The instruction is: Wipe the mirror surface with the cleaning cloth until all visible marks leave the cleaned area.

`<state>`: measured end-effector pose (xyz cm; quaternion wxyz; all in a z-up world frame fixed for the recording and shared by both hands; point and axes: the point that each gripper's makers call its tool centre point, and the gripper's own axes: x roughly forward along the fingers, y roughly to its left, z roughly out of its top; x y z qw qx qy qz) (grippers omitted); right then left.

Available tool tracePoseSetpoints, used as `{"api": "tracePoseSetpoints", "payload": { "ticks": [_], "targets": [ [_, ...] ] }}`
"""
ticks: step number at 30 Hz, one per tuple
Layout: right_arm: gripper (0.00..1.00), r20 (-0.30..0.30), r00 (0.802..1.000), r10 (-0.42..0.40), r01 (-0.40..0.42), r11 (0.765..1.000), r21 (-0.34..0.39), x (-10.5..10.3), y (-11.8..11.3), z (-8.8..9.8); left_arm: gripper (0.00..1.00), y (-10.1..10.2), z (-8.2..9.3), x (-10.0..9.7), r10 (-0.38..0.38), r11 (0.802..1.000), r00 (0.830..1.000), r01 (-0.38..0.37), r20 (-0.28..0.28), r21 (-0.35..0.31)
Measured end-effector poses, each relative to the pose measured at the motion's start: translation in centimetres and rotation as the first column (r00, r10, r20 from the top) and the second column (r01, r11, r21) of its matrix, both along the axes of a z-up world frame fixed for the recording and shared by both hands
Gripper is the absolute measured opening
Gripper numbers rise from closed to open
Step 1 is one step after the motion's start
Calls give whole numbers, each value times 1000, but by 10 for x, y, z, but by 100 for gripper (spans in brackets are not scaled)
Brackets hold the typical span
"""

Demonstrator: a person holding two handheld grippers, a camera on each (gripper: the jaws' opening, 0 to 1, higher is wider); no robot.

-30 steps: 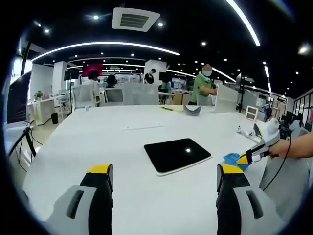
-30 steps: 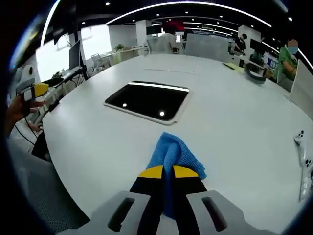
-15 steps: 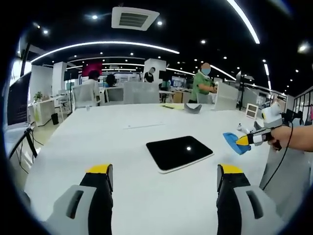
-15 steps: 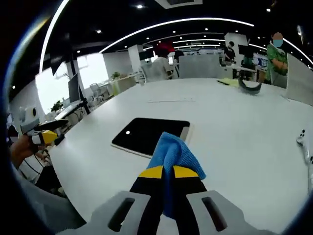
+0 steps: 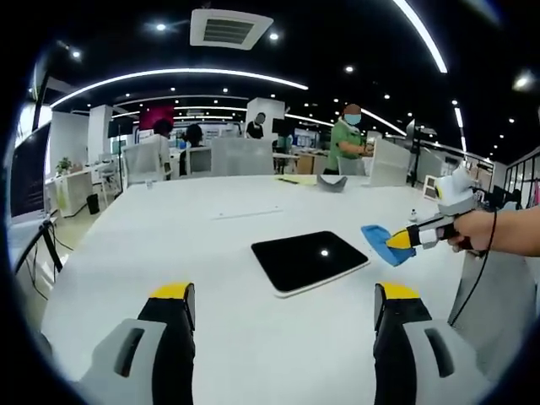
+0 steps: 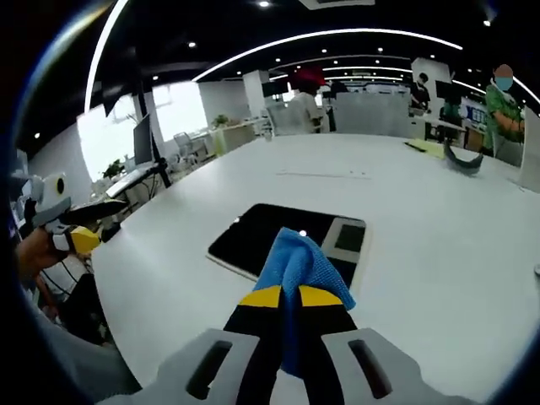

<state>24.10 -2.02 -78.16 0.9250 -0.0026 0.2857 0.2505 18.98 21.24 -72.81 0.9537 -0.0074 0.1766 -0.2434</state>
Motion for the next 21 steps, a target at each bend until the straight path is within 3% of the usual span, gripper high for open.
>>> {"api": "tracePoseSetpoints", "payload": {
  "ticks": [21],
  "targets": [
    [1,-20,992,124,-124,992,10,52,71,-21,87,-11,0,16,-37,999,999,37,-14,14]
  ]
}}
